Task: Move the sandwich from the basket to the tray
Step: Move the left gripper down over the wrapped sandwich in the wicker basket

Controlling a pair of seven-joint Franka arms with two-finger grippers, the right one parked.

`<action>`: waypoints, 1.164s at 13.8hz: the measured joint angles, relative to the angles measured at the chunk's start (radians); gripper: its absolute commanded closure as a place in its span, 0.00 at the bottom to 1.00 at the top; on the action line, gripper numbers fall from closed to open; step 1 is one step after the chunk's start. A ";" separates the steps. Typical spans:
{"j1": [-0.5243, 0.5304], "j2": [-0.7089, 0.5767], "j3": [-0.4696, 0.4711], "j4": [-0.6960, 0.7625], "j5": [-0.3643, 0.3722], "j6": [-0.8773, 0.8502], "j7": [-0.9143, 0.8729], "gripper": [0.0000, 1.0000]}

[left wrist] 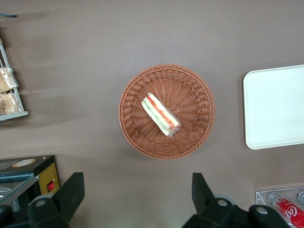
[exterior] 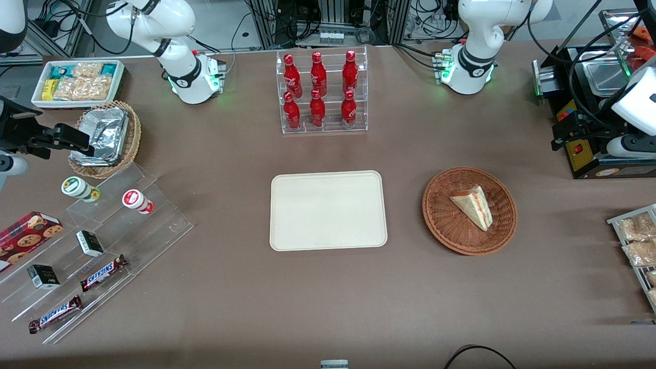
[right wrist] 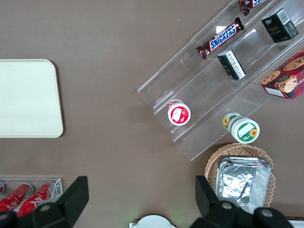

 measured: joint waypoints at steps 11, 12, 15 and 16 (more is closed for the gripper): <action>0.011 0.076 -0.050 -0.255 0.028 0.329 -0.135 0.00; 0.010 0.084 -0.062 -0.312 0.028 0.398 -0.200 0.00; 0.011 0.090 -0.081 -0.470 0.028 0.578 -0.411 0.00; 0.011 0.090 -0.090 -0.516 0.028 0.629 -0.502 0.00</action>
